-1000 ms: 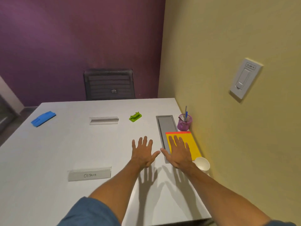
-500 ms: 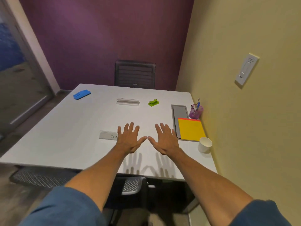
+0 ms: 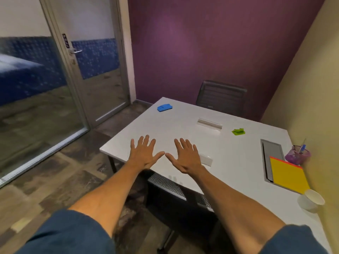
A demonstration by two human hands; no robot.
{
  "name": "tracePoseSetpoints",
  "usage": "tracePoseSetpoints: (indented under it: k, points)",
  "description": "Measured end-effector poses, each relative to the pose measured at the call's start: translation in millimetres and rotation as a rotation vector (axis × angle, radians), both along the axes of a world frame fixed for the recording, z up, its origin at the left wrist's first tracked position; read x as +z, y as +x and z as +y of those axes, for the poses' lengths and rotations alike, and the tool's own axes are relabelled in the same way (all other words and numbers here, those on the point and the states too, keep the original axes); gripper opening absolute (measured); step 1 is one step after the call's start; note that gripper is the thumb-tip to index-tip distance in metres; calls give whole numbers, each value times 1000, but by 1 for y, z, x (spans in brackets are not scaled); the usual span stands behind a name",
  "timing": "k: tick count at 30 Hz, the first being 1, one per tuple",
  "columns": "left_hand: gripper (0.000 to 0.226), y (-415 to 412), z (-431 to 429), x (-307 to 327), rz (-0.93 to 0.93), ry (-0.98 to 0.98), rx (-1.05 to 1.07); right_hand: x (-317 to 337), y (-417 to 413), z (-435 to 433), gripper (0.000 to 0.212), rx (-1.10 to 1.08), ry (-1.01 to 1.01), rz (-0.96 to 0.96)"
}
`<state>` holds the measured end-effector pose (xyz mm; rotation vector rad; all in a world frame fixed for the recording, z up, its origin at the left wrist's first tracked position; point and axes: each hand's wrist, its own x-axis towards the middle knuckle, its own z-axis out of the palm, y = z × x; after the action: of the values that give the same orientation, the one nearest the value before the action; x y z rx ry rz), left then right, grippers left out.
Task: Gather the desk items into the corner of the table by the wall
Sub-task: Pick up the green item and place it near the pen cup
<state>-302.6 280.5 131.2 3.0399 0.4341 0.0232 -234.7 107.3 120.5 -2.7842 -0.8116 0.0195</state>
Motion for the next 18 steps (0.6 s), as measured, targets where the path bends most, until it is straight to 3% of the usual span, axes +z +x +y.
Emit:
tracePoseSetpoints:
  k: [8,18]
  points:
    - [81,-68,188,5,85,1,176,-10,-31,210,84,186,-4,52]
    - [79,-112,340,-9,113,-44,318,-19,-50,381,82,384,-37,52]
